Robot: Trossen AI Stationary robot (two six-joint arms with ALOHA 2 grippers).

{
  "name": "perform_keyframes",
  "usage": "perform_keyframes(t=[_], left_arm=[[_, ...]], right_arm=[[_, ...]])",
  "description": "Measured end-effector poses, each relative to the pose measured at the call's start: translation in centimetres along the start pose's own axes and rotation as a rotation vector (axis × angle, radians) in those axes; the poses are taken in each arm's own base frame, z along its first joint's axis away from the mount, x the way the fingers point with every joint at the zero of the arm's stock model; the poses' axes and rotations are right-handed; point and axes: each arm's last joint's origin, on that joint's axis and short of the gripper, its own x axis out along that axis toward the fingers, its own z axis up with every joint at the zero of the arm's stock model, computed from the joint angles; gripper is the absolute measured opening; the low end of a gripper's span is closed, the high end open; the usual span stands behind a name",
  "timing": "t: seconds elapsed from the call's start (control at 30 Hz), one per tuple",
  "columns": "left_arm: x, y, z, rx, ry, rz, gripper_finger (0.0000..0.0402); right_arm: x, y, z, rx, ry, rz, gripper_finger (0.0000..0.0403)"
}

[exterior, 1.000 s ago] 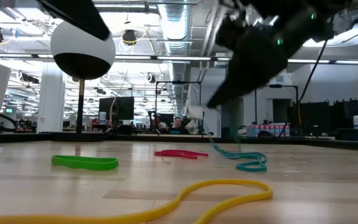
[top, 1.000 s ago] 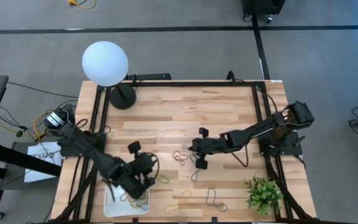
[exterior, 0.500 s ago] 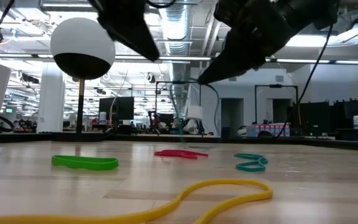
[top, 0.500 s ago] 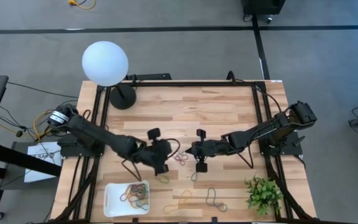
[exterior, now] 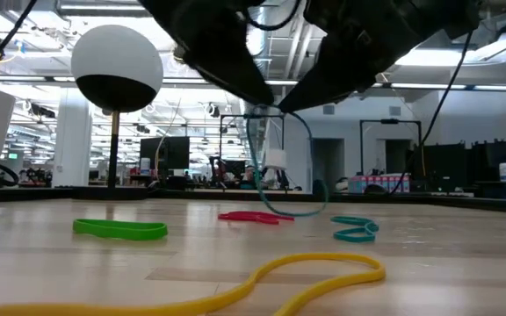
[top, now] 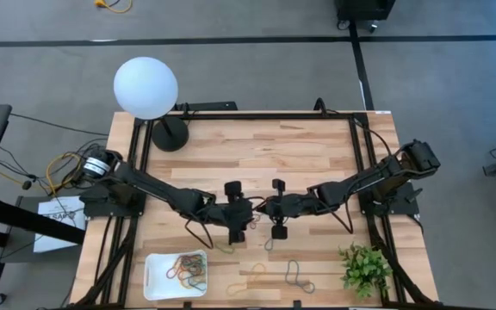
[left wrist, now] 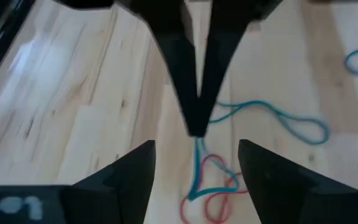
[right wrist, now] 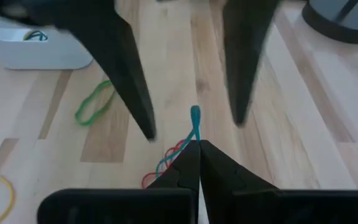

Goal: Pick and place items into bin
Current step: Put the blue rubber band into the bin

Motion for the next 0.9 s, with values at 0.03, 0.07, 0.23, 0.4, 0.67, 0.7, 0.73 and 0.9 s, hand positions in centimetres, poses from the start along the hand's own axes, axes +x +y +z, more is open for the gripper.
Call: perform_keyframes(t=[0.03, 0.07, 0.23, 0.4, 0.67, 0.7, 0.73, 0.9], left_arm=[[0.2, 0.0, -0.1, 0.020, 0.010, -0.003, 0.0221], [0.4, 0.0, -0.2, 0.036, 0.016, -0.004, 0.0221], [0.9, -0.1, -0.6, 0.058, 0.029, 0.004, 0.0180], [0.9, -0.1, -0.5, 0.041, 0.023, 0.000, 0.0076], [0.8, -0.2, -0.5, 0.035, 0.028, -0.001, 0.0008], [0.8, -0.3, -0.6, 0.038, 0.035, -0.002, 0.0005], [0.6, -0.3, -0.7, 0.044, 0.048, -0.005, 0.0003], [-1.9, -1.5, 0.5, 0.012, 0.160, -0.070, 0.0001]], right_arm=[[0.0, 0.0, 0.0, 0.000, -0.001, 0.000, 0.0000], [0.0, 0.0, 0.0, 0.000, -0.001, -0.001, 0.0000], [0.0, -0.1, 0.0, 0.000, 0.002, -0.009, 0.0000], [0.1, -0.3, 0.0, 0.011, 0.007, -0.015, 0.0001], [0.5, -0.2, -0.7, -0.008, 0.056, -0.019, 0.0055], [0.5, -0.2, -0.7, -0.007, 0.054, -0.019, 0.0065], [0.5, -0.2, -0.7, -0.006, 0.057, -0.020, 0.0074], [0.5, -0.3, -1.1, -0.010, 0.089, -0.033, 0.0108]])
